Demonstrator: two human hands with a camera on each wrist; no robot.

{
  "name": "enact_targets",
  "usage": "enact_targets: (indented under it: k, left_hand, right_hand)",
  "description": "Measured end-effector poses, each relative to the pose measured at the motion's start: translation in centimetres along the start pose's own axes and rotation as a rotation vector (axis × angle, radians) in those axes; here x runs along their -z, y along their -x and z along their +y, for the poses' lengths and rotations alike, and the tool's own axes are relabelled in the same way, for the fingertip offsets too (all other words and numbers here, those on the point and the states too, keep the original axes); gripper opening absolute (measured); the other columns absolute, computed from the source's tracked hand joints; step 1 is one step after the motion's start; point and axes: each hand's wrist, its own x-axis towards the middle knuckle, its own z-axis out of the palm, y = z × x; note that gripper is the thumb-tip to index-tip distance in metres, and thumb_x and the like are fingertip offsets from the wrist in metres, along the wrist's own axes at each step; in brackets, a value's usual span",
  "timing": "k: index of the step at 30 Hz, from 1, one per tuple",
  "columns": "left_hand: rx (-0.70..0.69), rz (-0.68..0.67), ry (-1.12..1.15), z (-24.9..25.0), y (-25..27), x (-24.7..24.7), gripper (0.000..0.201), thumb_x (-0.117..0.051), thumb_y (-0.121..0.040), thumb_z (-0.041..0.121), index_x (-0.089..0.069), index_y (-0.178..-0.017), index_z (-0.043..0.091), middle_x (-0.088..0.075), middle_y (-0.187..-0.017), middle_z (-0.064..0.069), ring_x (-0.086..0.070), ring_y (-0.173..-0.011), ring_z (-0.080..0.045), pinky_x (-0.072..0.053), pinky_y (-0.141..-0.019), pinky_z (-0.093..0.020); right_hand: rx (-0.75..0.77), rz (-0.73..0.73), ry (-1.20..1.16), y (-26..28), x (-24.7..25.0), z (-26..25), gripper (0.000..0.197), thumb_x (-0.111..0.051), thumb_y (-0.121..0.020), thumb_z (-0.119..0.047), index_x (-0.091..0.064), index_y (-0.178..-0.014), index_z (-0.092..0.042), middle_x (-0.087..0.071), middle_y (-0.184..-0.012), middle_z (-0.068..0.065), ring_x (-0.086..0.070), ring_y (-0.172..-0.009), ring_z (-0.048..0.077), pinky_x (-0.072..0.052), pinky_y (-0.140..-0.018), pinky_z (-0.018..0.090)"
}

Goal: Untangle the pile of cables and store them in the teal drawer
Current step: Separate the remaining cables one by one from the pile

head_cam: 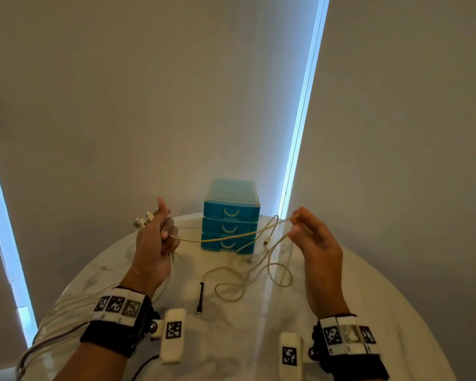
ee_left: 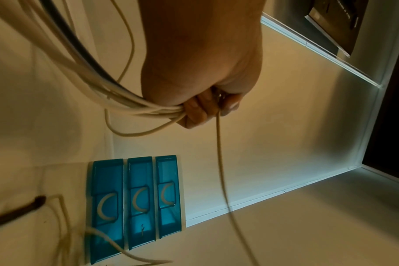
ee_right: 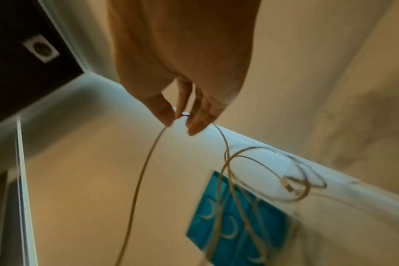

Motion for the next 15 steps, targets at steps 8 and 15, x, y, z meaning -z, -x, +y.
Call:
enact_targets:
  k: [8, 15]
  left_hand:
    - [0.000, 0.096, -0.052, 0.1, 0.1, 0.1, 0.029, -0.068, -0.103, 0.035, -0.056, -0.078, 0.026, -0.031, -0.057, 0.010, -0.023, -0.044, -0.004, -0.017, -0.038, -0.020]
    - [0.007, -0.130, -0.420, -0.2, 1.5, -1.1, 0.031, -0.079, -0.091, 0.051, -0.064, -0.079, 0.027, -0.041, -0.064, 0.005, -0.030, -0.054, -0.009, -0.024, -0.045, -0.023]
  right_hand:
    - [-0.337, 0.168, -0.623, -1.0, 1.4, 0.2, 0.027, -0.066, -0.104, -0.013, -0.067, -0.128, 0.000, -0.074, -0.131, 0.018, -0.074, -0.119, 0.026, -0.059, -0.103, 0.036]
    - [-0.297, -0.025, -0.387, 0.8, -1.5, 0.3, 0.035, -0.073, -0.100, -0.015, -0.068, -0.134, -0.007, -0.077, -0.119, 0.018, -0.077, -0.102, 0.020, -0.061, -0.079, 0.024]
